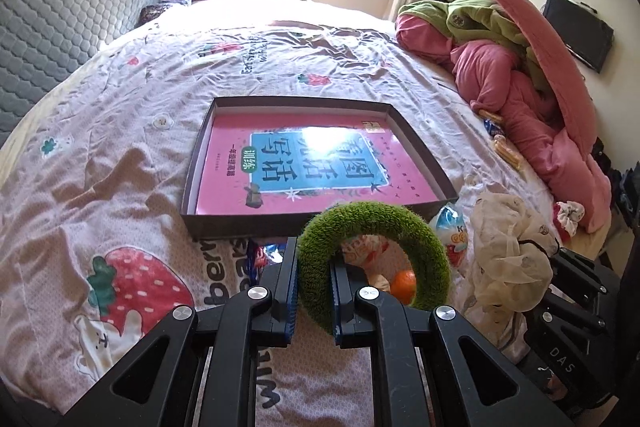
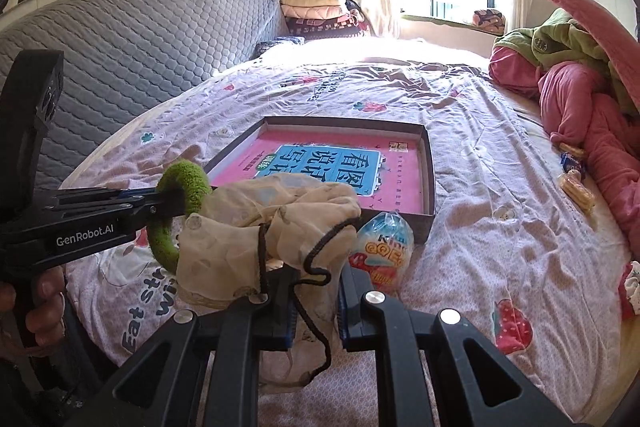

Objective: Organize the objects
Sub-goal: 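Carry the ring and bag into the pink tray and open both tools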

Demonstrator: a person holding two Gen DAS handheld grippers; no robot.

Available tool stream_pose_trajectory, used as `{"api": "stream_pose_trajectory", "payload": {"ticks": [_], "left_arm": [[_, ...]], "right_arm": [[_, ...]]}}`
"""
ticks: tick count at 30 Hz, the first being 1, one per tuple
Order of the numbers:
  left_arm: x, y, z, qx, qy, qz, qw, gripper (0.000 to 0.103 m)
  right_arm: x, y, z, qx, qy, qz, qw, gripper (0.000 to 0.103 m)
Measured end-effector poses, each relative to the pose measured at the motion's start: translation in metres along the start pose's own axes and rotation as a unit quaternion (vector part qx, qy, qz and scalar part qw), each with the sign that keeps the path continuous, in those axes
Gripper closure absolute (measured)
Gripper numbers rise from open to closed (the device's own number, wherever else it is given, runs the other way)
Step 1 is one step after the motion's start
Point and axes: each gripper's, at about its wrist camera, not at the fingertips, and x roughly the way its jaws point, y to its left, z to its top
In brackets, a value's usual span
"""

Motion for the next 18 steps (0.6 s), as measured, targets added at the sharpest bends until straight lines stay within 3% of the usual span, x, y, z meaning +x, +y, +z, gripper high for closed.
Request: {"api": "stream_pose_trajectory", "payload": {"ticks": [12,18], "left_arm": [[0.021,0.019,0.069,0.004,-0.019,0.011,0.9997,0.09],[0.048,0.03,0.084,-0.01,-0.018,0.006,0.9998,0.09]], "right_arm": [[0.029,-0.01,0.058,-0.006,-0.031,-0.01,0.999,0.087],[0.044,-0.018,0.089,-0.012,-0.043,-0.018,0.999,0.087]]}}
